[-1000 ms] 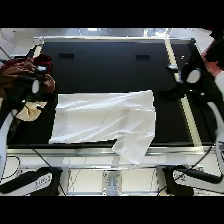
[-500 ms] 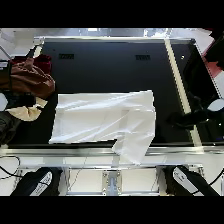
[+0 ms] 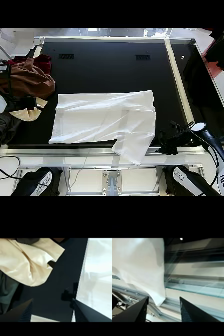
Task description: Fold the shirts.
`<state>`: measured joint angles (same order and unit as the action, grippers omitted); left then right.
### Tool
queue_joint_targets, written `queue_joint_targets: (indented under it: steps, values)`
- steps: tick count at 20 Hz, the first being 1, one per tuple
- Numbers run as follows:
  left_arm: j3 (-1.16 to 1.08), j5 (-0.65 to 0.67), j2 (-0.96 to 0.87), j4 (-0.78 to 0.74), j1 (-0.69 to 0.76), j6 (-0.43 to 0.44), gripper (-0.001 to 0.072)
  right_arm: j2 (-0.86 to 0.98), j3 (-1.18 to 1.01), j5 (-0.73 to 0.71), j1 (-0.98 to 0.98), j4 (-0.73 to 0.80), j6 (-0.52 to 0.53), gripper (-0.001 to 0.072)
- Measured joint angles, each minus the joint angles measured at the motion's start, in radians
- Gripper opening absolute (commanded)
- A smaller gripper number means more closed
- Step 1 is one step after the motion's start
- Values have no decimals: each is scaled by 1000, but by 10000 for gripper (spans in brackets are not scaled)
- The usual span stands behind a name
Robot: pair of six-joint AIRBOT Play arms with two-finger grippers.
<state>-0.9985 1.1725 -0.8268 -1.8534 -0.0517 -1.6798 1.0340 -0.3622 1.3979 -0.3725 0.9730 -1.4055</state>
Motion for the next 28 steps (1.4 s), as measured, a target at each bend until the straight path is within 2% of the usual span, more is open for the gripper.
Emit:
queue_joint_targets:
  steps: [1,8,17,19,20,21,25,28]
  values:
    - [0,1,0,2,0,0,559,0,9,-8,0,-10,3,369]
    - [15,1,0,26,0,-9,559,15,31,-84,95,-71,24,392]
    - [130,-5,0,33,0,-11,559,105,32,-172,198,-131,6,374]
    - [150,-9,0,33,0,-16,559,115,32,-200,222,-149,6,110]
    - [160,-12,0,33,0,-25,559,119,32,-216,238,-150,6,40]
    - [172,-13,0,33,0,-45,558,121,32,-231,253,-162,7,13]
    - [249,-14,0,39,-18,-181,558,116,19,-230,286,-223,31,13]
    - [312,-3,0,107,-90,-259,557,92,8,-194,294,-243,49,13]
